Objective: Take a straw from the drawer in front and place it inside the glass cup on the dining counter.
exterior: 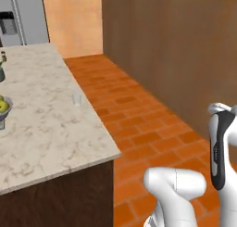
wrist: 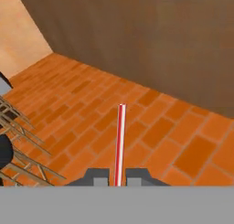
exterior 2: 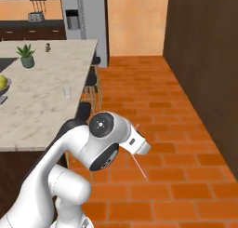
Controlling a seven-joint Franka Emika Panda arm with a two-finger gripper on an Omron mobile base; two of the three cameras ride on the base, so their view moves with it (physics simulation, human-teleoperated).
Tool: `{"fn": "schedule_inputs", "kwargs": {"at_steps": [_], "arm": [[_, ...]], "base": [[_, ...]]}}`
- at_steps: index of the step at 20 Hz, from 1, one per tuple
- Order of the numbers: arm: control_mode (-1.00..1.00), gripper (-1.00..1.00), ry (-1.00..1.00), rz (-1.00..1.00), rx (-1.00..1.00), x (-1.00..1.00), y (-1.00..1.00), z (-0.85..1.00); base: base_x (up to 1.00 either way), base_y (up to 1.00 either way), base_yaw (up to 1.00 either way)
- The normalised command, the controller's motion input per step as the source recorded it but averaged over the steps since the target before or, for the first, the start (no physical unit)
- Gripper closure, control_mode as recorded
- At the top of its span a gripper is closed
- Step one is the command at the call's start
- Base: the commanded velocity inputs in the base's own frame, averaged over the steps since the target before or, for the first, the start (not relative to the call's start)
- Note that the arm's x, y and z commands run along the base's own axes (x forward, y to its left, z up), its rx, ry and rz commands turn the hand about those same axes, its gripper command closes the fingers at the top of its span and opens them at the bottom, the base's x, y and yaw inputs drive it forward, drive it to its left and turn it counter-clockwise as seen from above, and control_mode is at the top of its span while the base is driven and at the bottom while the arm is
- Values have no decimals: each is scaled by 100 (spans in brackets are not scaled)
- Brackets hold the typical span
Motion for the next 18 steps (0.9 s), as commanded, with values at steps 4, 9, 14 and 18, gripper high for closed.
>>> {"fn": "schedule_inputs", "kwargs": {"at_steps": [4, 9, 14, 18], "arm": [[100, 100, 0, 0, 0, 0, 0, 0], [100, 100, 0, 0, 0, 0, 0, 0], [100, 100, 0, 0, 0, 0, 0, 0], [100, 100, 0, 0, 0, 0, 0, 0]], "base": [[46, -51, 55], [56, -55, 52], [67, -56, 51], [66, -52, 53]]}}
